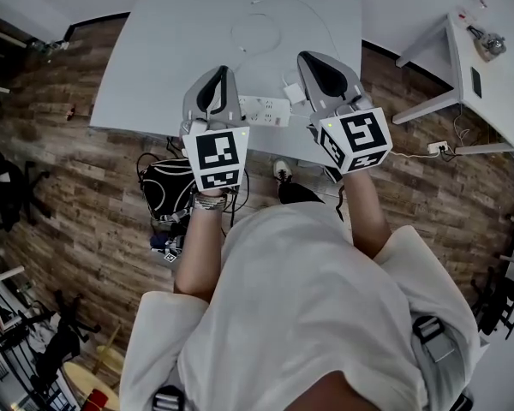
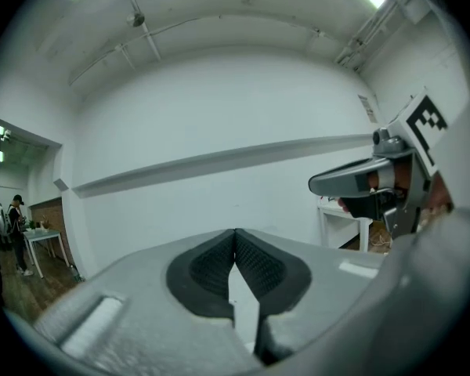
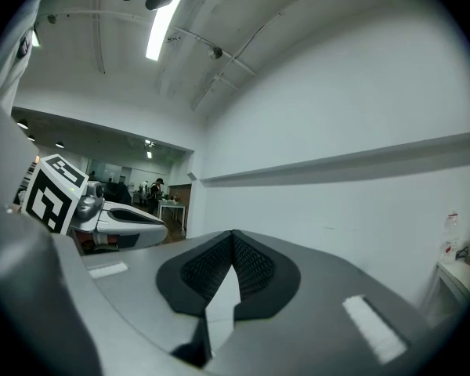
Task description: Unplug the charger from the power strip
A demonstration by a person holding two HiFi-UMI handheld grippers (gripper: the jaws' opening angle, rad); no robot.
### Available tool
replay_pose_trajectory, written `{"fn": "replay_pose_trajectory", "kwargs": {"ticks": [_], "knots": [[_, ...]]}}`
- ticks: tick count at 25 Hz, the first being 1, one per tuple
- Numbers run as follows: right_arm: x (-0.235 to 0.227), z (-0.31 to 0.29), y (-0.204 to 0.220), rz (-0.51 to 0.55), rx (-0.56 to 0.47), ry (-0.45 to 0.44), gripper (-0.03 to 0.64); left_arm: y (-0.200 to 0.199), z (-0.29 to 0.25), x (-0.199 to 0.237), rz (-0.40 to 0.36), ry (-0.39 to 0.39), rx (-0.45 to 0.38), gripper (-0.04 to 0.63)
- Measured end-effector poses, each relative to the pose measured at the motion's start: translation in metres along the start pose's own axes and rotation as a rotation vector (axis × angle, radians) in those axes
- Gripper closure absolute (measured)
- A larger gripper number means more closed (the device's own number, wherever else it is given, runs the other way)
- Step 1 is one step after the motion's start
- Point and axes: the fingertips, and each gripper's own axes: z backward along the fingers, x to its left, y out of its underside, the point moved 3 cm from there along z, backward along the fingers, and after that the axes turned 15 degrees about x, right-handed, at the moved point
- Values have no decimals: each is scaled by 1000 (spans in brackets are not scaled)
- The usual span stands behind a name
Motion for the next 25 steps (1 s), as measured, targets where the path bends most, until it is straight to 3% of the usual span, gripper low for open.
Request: {"fn": "replay_pose_trajectory", "kwargs": {"ticks": [9,25], "knots": [[5,20,-38,31,-94,-13,615,-49,30,11,-52,-27,-148,591],[6,16,-37,29,-81,-19,615,-42,25,14,-18,10,-130,591]]}}
